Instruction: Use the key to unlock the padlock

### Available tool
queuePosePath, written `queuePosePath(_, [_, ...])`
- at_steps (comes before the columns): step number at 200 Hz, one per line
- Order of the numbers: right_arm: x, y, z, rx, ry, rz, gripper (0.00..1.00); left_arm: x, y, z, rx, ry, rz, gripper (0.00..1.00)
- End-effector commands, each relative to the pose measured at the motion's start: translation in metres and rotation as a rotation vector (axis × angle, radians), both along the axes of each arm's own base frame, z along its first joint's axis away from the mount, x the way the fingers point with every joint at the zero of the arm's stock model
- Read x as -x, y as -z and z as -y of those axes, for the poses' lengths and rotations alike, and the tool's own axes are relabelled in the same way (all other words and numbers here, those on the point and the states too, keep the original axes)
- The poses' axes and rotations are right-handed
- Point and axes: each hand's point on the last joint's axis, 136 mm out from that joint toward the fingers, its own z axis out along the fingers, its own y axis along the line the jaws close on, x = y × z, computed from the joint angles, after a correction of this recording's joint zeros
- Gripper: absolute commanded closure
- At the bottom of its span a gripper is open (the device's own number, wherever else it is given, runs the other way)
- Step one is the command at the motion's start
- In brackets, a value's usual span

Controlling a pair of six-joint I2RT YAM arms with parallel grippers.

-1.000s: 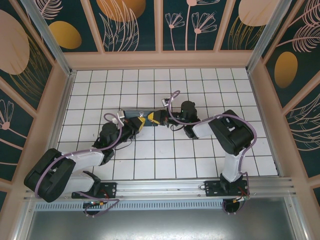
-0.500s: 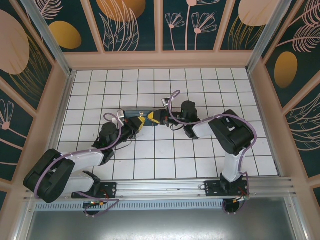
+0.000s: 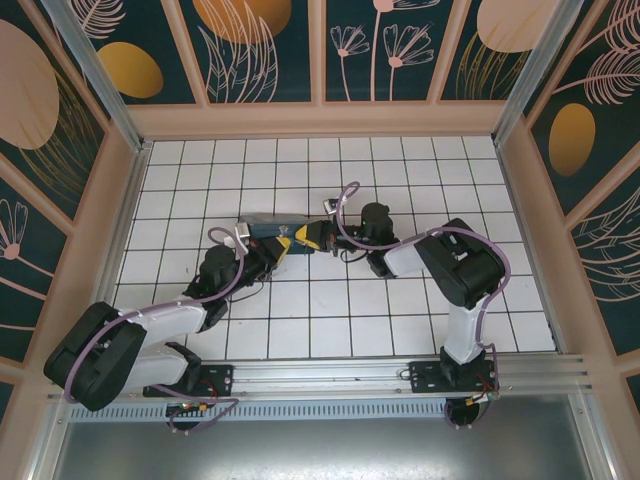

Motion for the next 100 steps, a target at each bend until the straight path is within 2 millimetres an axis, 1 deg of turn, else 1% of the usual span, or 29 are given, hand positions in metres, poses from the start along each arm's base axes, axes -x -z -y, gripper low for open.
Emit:
queuePosePath(1, [-0.019, 0.013, 0.008, 0.053, 0.12, 0.027, 1.0, 0.045, -0.037, 0.039, 0.089, 0.284, 0.125, 1.0])
queuePosePath(27, [-0.014, 0.022, 0.012, 0.077, 0.11, 0.04, 1.0, 0.048, -0.045, 0.039, 0.127, 0.3, 0.162, 1.0])
queuePosePath(39, [-0.013, 0.022, 0.014, 0.063, 0.11, 0.037, 1.0, 0.05, -0.05, 0.038, 0.153, 0.309, 0.182, 1.0])
queuePosePath(64, [-0.01, 0.018, 0.017, 0.028, 0.11, 0.029, 1.0, 0.053, -0.059, 0.037, 0.196, 0.323, 0.211, 1.0])
queuePosePath(100, [-0.009, 0.004, 0.017, -0.03, 0.111, 0.032, 1.0, 0.057, -0.077, 0.037, 0.244, 0.344, 0.256, 1.0])
